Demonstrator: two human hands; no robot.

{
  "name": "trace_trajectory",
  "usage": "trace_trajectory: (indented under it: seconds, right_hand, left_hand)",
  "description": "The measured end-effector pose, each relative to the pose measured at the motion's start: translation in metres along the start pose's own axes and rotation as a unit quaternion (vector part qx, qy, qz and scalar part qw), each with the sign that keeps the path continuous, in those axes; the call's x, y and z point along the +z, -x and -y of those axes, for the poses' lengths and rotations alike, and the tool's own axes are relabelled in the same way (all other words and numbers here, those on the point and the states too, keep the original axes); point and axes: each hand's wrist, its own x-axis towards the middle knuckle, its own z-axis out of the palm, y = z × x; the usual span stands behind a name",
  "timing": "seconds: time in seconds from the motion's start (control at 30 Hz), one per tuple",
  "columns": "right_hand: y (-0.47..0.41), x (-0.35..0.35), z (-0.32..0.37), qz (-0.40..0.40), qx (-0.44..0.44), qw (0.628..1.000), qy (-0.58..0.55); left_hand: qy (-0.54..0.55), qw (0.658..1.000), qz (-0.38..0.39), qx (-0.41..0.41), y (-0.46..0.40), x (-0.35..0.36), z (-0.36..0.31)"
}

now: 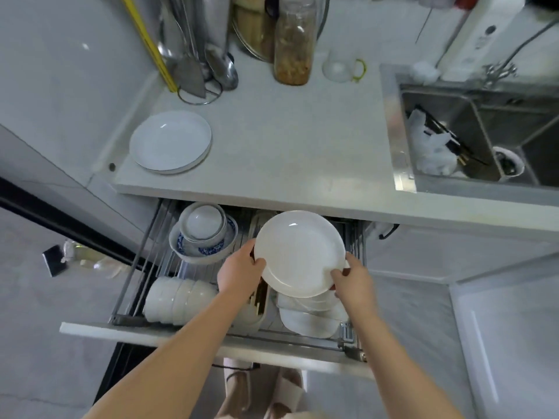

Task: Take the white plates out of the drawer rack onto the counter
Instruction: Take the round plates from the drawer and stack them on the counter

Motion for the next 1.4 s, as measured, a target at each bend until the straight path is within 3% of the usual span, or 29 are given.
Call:
trace_trajectory:
  seconds: [0.37, 0.6, 0.9, 1.4]
  right_hand:
    - [0.018, 0.024, 0.143, 0.034, -0.135, 0.99, -0.026]
    - [0.018, 0.06, 0.227, 0.051, -0.206, 0.977, -0.005]
    - [-0.01, 0.11, 0.303, 0.066, -0.179, 0.981, 0.021]
    - [-0.067, 0.158, 0.334, 0.072, -0.102, 0.992, 0.007]
  left_hand:
    - [0.07, 0.99, -0.119, -0.011, -0.023, -0.14, 0.003]
    - [0.088, 0.985, -0.152, -0.008, -0.048, -0.219, 0.022]
    - [0.09, 0.979, -0.171, -0.071, -0.107, -0.275, 0.041]
    - [0.011, 0.983, -0.147, -0.107, -0.193, -0.274, 0.061]
